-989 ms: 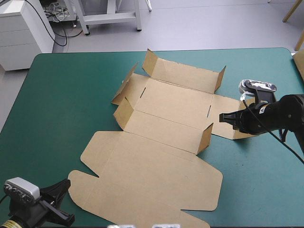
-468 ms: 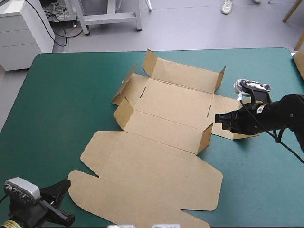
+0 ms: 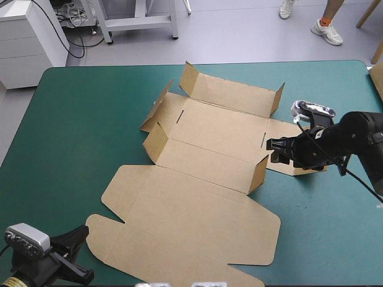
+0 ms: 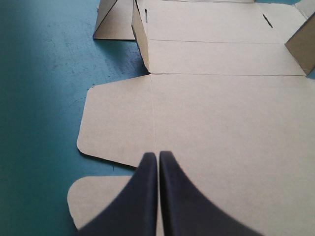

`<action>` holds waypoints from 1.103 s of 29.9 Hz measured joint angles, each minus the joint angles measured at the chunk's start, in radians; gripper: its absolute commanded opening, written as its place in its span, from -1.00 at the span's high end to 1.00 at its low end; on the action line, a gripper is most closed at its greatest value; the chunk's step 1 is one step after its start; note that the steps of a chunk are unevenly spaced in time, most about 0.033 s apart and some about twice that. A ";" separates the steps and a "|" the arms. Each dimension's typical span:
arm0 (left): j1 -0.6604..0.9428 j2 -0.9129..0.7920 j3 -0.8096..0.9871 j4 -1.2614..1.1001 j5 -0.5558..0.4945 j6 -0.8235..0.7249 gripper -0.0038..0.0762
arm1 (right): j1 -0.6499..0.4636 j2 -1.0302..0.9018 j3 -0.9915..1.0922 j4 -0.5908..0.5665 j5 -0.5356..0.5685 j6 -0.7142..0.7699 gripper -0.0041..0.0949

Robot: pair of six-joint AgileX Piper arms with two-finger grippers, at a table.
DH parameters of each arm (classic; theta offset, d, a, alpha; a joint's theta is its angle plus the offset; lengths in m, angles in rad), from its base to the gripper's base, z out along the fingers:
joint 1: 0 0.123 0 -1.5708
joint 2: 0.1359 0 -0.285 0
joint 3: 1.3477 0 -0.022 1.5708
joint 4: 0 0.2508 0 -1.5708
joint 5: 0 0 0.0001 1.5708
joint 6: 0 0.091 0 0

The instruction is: Fold the box

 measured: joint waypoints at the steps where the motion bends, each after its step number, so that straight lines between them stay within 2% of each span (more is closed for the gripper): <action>1: 0.000 0.000 0.000 0.000 0.000 0.000 0.92 | 0.009 0.021 0.000 -0.004 -0.001 0.002 -0.10; 9: 0.000 0.000 0.000 0.000 0.000 0.000 0.92 | 0.085 0.174 0.000 -0.041 -0.013 0.017 -0.06; 14: 0.000 0.000 0.000 0.000 0.000 0.000 0.92 | 0.135 0.243 0.000 -0.108 -0.037 0.072 -0.06; 22: 0.000 0.000 0.000 0.000 0.000 0.000 0.92 | 0.137 0.287 0.000 -0.111 -0.127 0.130 -0.06; 33: 0.000 0.000 0.000 0.000 0.001 0.000 0.92 | 0.179 0.336 0.000 -0.120 -0.134 0.153 -0.06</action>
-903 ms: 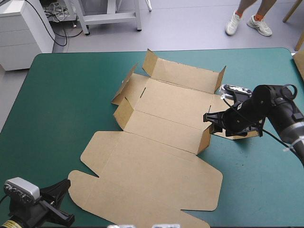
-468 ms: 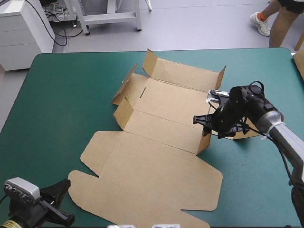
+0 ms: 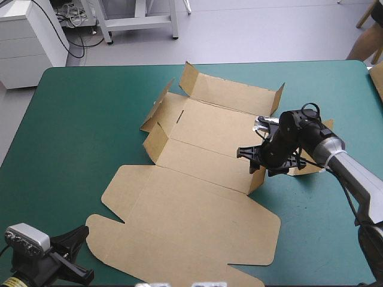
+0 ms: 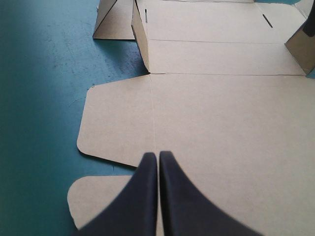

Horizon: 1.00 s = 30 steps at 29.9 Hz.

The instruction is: Fold the box

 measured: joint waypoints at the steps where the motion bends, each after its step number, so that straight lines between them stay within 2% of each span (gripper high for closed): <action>1: 0.000 0.000 0.000 0.000 0.000 0.000 0.92 | 0.010 0.001 0.000 -0.004 -0.005 0.007 -0.06; 4: 0.000 0.000 0.000 0.000 0.000 0.000 0.92 | 0.029 0.003 0.000 -0.017 -0.023 0.021 -0.06; 16: 0.000 0.000 0.000 0.000 0.000 0.000 0.92 | 0.033 0.003 0.000 -0.047 0.016 0.063 0.27; 18: 0.000 0.000 0.000 0.000 0.000 0.000 0.92 | 0.033 0.003 0.000 -0.047 0.022 0.064 0.42; 22: 0.000 0.000 0.000 0.000 0.000 0.000 0.92 | 0.033 0.003 0.000 -0.050 0.037 0.066 0.97; 30: 0.000 0.000 0.000 0.000 0.000 0.000 0.92 | 0.034 0.003 -0.002 -0.069 0.032 0.045 0.96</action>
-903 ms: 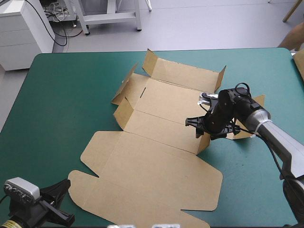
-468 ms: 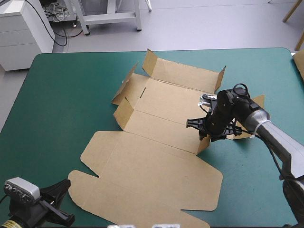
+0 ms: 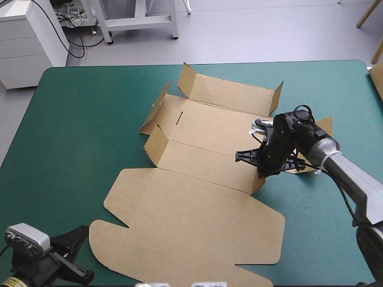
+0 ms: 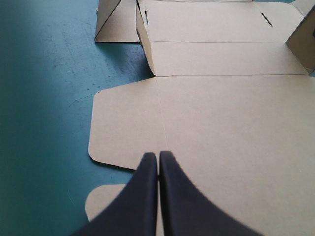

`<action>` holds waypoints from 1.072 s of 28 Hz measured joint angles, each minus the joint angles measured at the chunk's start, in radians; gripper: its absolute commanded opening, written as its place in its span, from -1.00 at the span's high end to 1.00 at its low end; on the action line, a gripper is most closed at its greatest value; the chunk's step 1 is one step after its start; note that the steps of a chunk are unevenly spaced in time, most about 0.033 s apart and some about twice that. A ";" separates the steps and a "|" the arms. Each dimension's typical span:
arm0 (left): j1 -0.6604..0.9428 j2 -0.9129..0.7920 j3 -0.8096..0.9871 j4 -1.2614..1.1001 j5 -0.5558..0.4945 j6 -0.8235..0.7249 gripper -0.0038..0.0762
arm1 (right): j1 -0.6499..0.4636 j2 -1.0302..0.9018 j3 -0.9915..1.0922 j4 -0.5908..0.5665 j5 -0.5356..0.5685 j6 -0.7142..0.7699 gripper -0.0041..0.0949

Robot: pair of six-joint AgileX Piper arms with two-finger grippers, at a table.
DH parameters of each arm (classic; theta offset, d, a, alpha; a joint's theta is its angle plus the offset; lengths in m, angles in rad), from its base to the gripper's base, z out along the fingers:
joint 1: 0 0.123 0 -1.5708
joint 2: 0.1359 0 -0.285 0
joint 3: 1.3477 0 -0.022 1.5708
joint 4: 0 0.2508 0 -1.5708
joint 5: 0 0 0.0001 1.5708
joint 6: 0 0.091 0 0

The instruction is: Fold the box

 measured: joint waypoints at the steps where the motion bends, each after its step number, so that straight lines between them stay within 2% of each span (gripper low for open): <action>1: 0.000 0.000 0.000 0.000 0.000 0.000 0.92 | 0.000 0.000 0.000 -0.014 -0.003 -0.007 0.96; 8: 0.000 0.000 0.000 0.000 0.000 0.000 0.92 | -0.002 0.003 -0.019 -0.156 -0.003 -0.103 0.96; 13: 0.000 0.000 0.000 0.000 -0.001 0.000 0.92 | -0.054 0.064 -0.127 -0.230 0.037 -0.258 0.96; 18: 0.000 0.000 0.000 0.000 -0.001 0.000 0.92 | -0.069 0.160 -0.294 -0.251 0.083 -0.464 0.96; 22: 0.000 0.000 0.000 0.000 -0.001 0.000 0.92 | -0.068 0.252 -0.427 -0.181 0.085 -0.609 0.96; 27: 0.000 0.000 0.000 0.000 -0.001 0.000 0.92 | -0.002 0.340 -0.551 -0.161 0.086 -0.758 0.96; 30: 0.000 0.000 0.000 0.000 -0.001 0.000 0.92 | 0.128 0.397 -0.622 -0.215 0.086 -0.852 0.96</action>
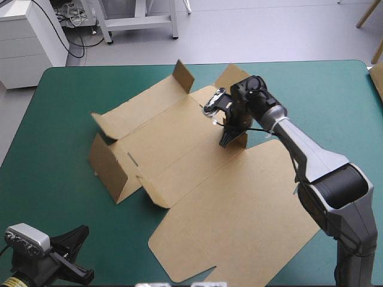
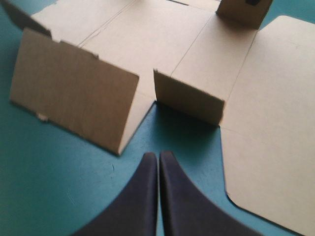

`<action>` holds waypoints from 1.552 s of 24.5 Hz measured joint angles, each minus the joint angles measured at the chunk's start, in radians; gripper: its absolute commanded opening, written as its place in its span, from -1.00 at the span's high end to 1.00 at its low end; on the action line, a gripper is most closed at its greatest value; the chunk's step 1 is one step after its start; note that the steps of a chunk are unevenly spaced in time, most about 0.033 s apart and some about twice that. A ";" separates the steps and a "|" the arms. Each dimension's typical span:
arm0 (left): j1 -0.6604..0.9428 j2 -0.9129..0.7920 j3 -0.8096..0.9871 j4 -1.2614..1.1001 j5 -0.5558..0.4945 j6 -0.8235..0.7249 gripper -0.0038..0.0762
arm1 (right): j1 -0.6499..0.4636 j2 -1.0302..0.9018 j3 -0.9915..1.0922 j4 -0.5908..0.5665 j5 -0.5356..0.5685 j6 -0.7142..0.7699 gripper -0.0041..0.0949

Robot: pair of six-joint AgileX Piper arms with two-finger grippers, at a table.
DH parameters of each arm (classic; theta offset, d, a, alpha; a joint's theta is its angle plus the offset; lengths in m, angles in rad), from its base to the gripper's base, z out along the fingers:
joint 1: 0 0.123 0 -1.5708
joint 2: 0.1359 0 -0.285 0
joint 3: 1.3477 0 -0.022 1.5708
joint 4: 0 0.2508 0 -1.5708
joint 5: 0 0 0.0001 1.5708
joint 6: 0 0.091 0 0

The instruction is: Fold the box

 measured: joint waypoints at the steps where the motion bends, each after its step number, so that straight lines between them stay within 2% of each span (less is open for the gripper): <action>1: 0.000 0.000 0.000 0.000 0.000 0.000 0.92 | 0.027 0.006 -0.006 -0.004 0.000 -0.017 0.96; 5: 0.000 0.000 0.000 0.000 0.000 0.000 0.92 | 0.158 0.033 -0.028 -0.002 0.001 -0.123 0.96; 10: 0.000 0.000 0.000 0.000 0.000 0.000 0.92 | 0.249 0.040 -0.031 -0.046 -0.015 -0.272 0.96; 19: 0.000 0.000 0.000 0.000 0.000 0.000 0.92 | 0.254 0.059 -0.044 -0.030 -0.019 -0.315 0.96; 26: 0.000 0.000 0.000 0.000 0.000 0.000 0.92 | 0.264 0.071 -0.053 -0.060 -0.120 -0.328 0.96; 32: 0.000 0.000 0.000 0.000 0.000 0.000 0.92 | 0.265 0.074 -0.053 -0.087 -0.134 -0.318 0.94; 34: 0.000 0.000 0.000 0.000 0.000 0.000 0.92 | 0.265 0.074 -0.053 -0.087 -0.136 -0.327 0.83; 37: 0.000 0.000 0.000 0.000 0.000 0.000 0.92 | 0.265 0.076 -0.066 -0.095 -0.132 -0.352 0.28; 38: 0.000 0.000 0.000 0.000 0.000 0.000 0.92 | 0.265 0.078 -0.097 -0.095 -0.105 -0.350 0.20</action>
